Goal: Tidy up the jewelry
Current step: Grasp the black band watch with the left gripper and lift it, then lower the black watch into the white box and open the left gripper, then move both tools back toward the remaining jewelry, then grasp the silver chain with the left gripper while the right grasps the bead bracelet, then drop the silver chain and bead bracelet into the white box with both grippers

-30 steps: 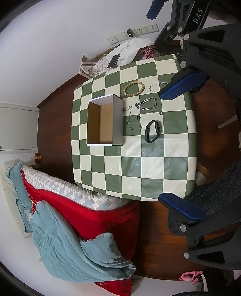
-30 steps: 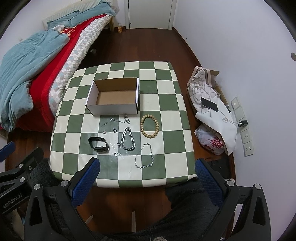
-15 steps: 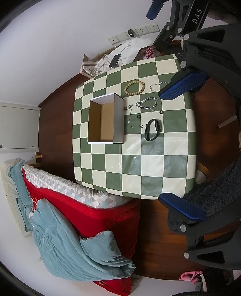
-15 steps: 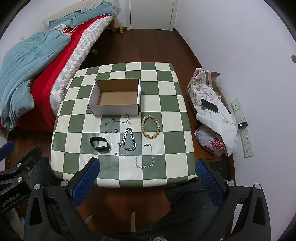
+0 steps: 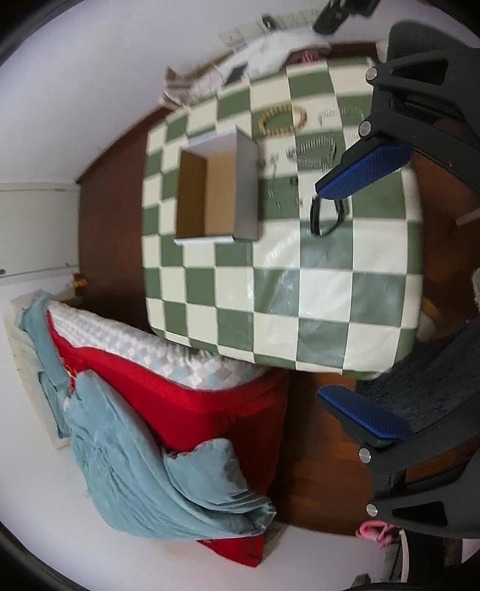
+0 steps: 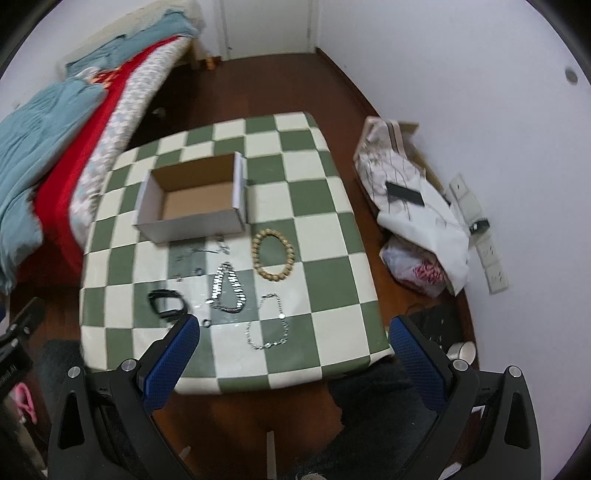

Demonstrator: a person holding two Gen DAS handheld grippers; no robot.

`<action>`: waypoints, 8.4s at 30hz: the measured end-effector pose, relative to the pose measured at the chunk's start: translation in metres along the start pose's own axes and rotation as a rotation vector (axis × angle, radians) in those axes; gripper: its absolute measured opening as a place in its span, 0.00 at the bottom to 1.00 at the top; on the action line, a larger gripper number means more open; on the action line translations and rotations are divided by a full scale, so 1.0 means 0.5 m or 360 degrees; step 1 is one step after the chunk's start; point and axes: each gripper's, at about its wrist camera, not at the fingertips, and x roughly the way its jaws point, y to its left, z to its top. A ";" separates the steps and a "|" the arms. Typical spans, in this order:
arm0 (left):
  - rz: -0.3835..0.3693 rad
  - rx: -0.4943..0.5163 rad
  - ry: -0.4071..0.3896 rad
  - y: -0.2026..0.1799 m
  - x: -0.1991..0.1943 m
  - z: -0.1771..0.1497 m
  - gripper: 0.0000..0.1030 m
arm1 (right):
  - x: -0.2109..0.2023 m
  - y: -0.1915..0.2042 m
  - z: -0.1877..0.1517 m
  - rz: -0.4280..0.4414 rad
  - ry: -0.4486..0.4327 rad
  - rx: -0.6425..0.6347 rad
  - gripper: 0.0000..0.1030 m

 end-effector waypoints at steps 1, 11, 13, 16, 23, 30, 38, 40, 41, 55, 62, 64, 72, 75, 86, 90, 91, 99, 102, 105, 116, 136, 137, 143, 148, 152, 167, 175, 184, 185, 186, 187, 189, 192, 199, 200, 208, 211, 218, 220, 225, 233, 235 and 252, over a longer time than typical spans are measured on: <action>0.0024 0.0010 0.0010 -0.004 0.022 0.000 0.99 | 0.020 -0.006 0.003 -0.0004 0.0010 0.0022 0.99; -0.0145 -0.0062 0.0469 -0.048 0.265 -0.024 0.96 | 0.263 -0.037 -0.030 -0.0007 0.0252 0.0124 0.67; -0.0204 -0.0096 0.0541 -0.059 0.297 -0.033 0.90 | 0.300 -0.035 -0.045 -0.0025 0.0310 0.0129 0.64; -0.0280 -0.0143 0.0652 -0.077 0.342 -0.044 0.72 | 0.344 -0.037 -0.064 -0.0031 0.0383 0.0148 0.62; -0.0321 -0.0100 0.0658 -0.115 0.368 -0.060 0.12 | 0.388 -0.022 -0.104 -0.0030 0.0448 0.0135 0.52; -0.0215 0.0059 0.0557 -0.149 0.345 -0.079 0.01 | 0.379 0.013 -0.118 -0.0011 0.0366 0.0054 0.05; -0.0161 0.0149 0.0400 -0.179 0.232 -0.065 0.01 | 0.334 -0.030 -0.106 0.0211 0.0317 0.0272 0.04; -0.0166 0.0158 0.0368 -0.188 0.212 -0.067 0.01 | 0.308 -0.031 -0.098 0.0242 0.0275 0.0284 0.04; -0.0175 0.0157 0.0351 -0.189 0.196 -0.065 0.01 | 0.295 -0.029 -0.094 0.0248 0.0253 0.0282 0.04; -0.0228 0.0123 0.0034 -0.146 0.105 0.063 0.01 | 0.152 0.019 0.037 0.0341 -0.0027 0.0151 0.04; -0.0225 0.0093 -0.0082 -0.134 0.089 0.142 0.01 | 0.109 0.093 0.127 0.0384 -0.0173 0.0023 0.04; -0.0233 0.0078 -0.0094 -0.131 0.089 0.162 0.01 | 0.104 0.115 0.159 0.0391 -0.0210 -0.0012 0.04; -0.0305 -0.0016 -0.0024 -0.110 0.142 0.235 0.01 | 0.142 0.186 0.284 0.0434 -0.0197 -0.0098 0.04; -0.0350 -0.0040 0.0052 -0.108 0.183 0.257 0.01 | 0.195 0.204 0.322 0.0467 -0.0103 -0.0100 0.04; -0.0524 -0.0122 0.0277 -0.120 0.308 0.316 0.02 | 0.335 0.223 0.377 0.0465 0.0112 -0.0094 0.04; -0.0523 -0.0125 0.0343 -0.126 0.340 0.336 0.09 | 0.358 0.228 0.394 0.0463 0.0162 -0.0115 0.04; -0.0526 -0.0124 0.0349 -0.126 0.344 0.340 0.09 | 0.363 0.229 0.399 0.0472 0.0186 -0.0114 0.04; -0.0470 -0.0121 0.0276 -0.114 0.328 0.353 0.88 | 0.368 0.223 0.395 0.0423 0.0246 -0.0116 0.49; -0.0425 -0.0107 0.0243 -0.106 0.313 0.351 0.91 | 0.358 0.221 0.386 0.0361 0.0228 -0.0140 0.53; -0.0338 -0.0093 0.0163 -0.094 0.296 0.342 0.99 | 0.349 0.224 0.370 0.0249 0.0204 -0.0196 0.81; -0.0131 -0.0028 -0.0040 -0.071 0.253 0.271 0.99 | 0.335 0.239 0.291 0.0048 0.0120 -0.0282 1.00; -0.0084 -0.0066 -0.0361 -0.003 0.023 0.159 0.99 | 0.087 0.207 0.174 0.0063 -0.0295 -0.0184 1.00; -0.0079 -0.0063 -0.0378 -0.001 0.011 0.154 0.99 | 0.073 0.206 0.167 0.0069 -0.0311 -0.0181 1.00; -0.0083 -0.0066 -0.0431 0.013 -0.041 0.116 0.99 | -0.008 0.200 0.124 0.0110 -0.0411 -0.0169 1.00; -0.0081 -0.0117 -0.0478 0.027 -0.063 0.087 0.99 | -0.044 0.189 0.090 0.0158 -0.0448 -0.0136 1.00; -0.0001 -0.0144 -0.0480 0.031 -0.057 0.059 0.99 | -0.031 0.152 0.062 0.0252 -0.0415 -0.0055 1.00; 0.0112 0.0013 -0.0138 -0.133 0.170 -0.027 0.99 | 0.330 -0.037 0.012 0.0200 -0.0071 0.0143 0.67; 0.0047 0.0187 -0.0011 -0.245 0.246 -0.031 0.99 | 0.448 -0.017 0.034 0.0028 -0.0079 0.0016 0.47; -0.0203 0.0339 0.0160 -0.335 0.297 -0.052 0.95 | 0.438 -0.066 0.015 0.0047 -0.0041 0.0038 0.09; -0.0213 0.0366 0.0176 -0.345 0.304 -0.056 0.86 | 0.434 -0.072 0.013 0.0051 -0.0036 0.0048 0.09; -0.0219 0.0390 0.0193 -0.355 0.310 -0.060 0.78 | 0.433 -0.081 0.009 0.0050 -0.0029 0.0059 0.09; -0.0248 0.0385 0.0157 -0.358 0.305 -0.062 0.76 | 0.431 -0.085 0.006 0.0050 -0.0021 0.0064 0.09; -0.0288 0.0404 0.0154 -0.365 0.302 -0.064 0.62 | 0.425 -0.091 -0.003 0.0046 -0.0017 0.0067 0.09; -0.0476 0.0421 0.0157 -0.376 0.289 -0.069 0.14 | 0.424 -0.094 -0.008 0.0042 -0.0014 0.0073 0.09; -0.0447 0.0458 0.0183 -0.352 0.278 -0.064 0.05 | 0.398 -0.105 -0.008 0.0105 -0.0040 0.0119 0.09; -0.0442 0.0441 0.0186 -0.337 0.279 -0.060 0.05 | 0.392 -0.105 -0.008 0.0109 -0.0048 0.0117 0.09; -0.0433 0.0290 0.0109 -0.234 0.254 -0.040 0.05 | 0.347 -0.105 -0.002 0.0216 -0.0112 0.0140 0.09; -0.0445 0.0269 0.0061 -0.218 0.233 -0.026 0.05 | 0.334 -0.098 0.003 0.0281 -0.0129 0.0141 0.09; -0.0488 0.0250 -0.0031 -0.201 0.188 0.014 0.05 | 0.274 -0.067 0.031 0.0433 -0.0184 0.0111 0.09; -0.0505 0.0232 -0.0059 -0.191 0.172 0.029 0.05 | 0.249 -0.055 0.045 0.0463 -0.0203 0.0091 0.09; -0.0554 0.0193 -0.0132 -0.165 0.127 0.074 0.05 | 0.173 -0.016 0.093 0.0534 -0.0285 0.0010 0.09; -0.0598 0.0190 -0.0240 -0.139 0.088 0.182 0.05 | 0.111 0.065 0.198 0.0620 -0.0362 -0.0087 0.09; -0.0593 0.0186 -0.0236 -0.137 0.097 0.204 0.05 | 0.115 0.089 0.227 0.0630 -0.0357 -0.0109 0.09; -0.0638 0.0099 0.0106 -0.125 0.284 0.254 0.05 | 0.303 0.217 0.312 0.0732 0.0021 -0.0150 0.09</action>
